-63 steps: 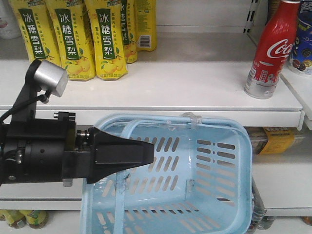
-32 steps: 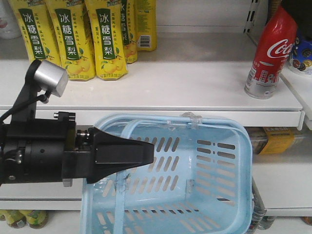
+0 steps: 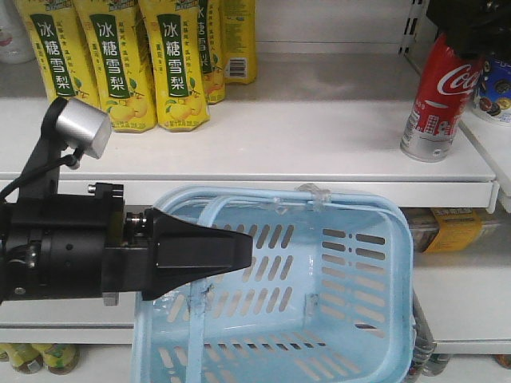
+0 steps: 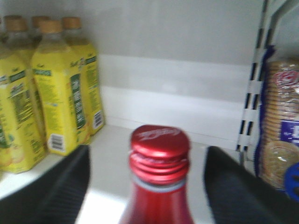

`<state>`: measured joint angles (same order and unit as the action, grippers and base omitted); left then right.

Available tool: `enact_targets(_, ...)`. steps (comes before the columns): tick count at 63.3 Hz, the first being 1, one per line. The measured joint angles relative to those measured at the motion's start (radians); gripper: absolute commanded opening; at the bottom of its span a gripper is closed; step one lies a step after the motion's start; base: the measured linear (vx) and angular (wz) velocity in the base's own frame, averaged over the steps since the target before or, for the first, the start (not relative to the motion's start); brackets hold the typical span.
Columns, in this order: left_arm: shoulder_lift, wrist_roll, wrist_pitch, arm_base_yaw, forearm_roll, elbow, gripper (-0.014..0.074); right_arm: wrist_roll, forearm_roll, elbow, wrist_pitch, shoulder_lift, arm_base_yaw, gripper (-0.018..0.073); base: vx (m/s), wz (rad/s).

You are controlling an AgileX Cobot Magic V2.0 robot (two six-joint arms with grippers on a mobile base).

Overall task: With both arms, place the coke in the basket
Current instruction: 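Reach the right gripper around the red Coca-Cola bottle and close it, then lift the bottle off the shelf and carry it over the basket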

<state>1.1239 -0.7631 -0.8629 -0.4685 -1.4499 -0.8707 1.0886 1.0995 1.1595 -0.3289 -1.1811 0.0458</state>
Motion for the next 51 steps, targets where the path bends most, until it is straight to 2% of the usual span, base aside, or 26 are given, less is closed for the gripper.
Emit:
enact_targets(4, 0.0, 0.0, 0.0, 0.0, 0.0, 0.0, -0.0006, 0.003, -0.001, 0.001, -0.009, 0.0, 0.0, 0.0141, 0.0, 0.0)
enact_targets(10, 0.0, 0.0, 0.0, 0.0, 0.0, 0.0, -0.0006, 0.013, -0.005, 0.002, -0.008, 0.0, 0.0, -0.0017, 0.0, 0.0)
enact_targets(20, 0.0, 0.0, 0.0, 0.0, 0.0, 0.0, -0.0006, 0.023, -0.015, 0.002, -0.035, 0.019, 0.0, -0.0009, 0.0, 0.0)
enact_targets(30, 0.0, 0.0, 0.0, 0.0, 0.0, 0.0, -0.0006, 0.009, -0.049, -0.001, -0.142, 0.099, 0.0, -0.0006, 0.0, 0.0)
enact_targets(36, 0.0, 0.0, 0.0, 0.0, 0.0, 0.0, -0.0006, -0.06, -0.129, -0.001, -0.25, 0.177, 0.0, -0.0005, 0.0, 0.0)
enact_targets(45, 0.0, 0.0, 0.0, 0.0, 0.0, 0.0, -0.0006, -0.237, -0.286, -0.001, -0.447, 0.277, 0.0, -0.0005, 0.0, 0.0)
enact_targets(51, 0.0, 0.0, 0.0, 0.0, 0.0, 0.0, -0.0006, -0.316, -0.337, -0.001, -0.567, 0.325, 0.0, -0.0005, 0.0, 0.0)
